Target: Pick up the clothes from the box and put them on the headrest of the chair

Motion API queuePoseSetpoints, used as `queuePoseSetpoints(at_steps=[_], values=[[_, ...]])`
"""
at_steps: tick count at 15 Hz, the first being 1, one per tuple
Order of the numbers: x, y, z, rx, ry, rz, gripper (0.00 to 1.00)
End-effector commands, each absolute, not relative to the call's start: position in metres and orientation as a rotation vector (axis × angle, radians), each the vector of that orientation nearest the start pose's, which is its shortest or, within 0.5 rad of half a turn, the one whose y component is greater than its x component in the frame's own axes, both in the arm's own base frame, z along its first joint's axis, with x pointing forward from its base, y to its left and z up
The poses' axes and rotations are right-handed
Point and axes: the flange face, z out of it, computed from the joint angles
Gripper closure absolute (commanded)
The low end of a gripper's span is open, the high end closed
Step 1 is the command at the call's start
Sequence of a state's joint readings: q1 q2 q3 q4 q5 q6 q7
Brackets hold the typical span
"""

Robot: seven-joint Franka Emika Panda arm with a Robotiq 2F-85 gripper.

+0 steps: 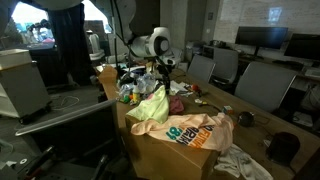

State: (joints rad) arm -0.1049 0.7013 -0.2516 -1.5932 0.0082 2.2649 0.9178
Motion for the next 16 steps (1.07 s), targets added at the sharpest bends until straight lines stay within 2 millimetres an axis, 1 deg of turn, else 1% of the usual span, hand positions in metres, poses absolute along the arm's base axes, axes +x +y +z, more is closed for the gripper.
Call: queuePoseSetpoints(at_steps=[1, 3, 5, 7, 9, 10, 13, 15, 16], values=[[0.663, -0.213, 0.241, -2.670, 1.845, 0.054, 1.00], [0.658, -0.208, 0.250, -2.670, 1.822, 0.095, 1.00], [0.652, -0.203, 0.266, -2.666, 1.789, 0.107, 0.99], [0.643, -0.196, 0.294, -2.666, 1.725, 0.110, 0.99], [0.627, -0.183, 0.330, -2.696, 1.630, 0.096, 0.99], [0.619, -0.175, 0.344, -2.718, 1.581, 0.086, 0.99], [0.592, -0.143, 0.388, -2.788, 1.390, 0.068, 0.99], [0.571, -0.115, 0.411, -2.847, 1.259, 0.084, 0.99], [0.561, -0.097, 0.421, -2.885, 1.188, 0.101, 0.99]])
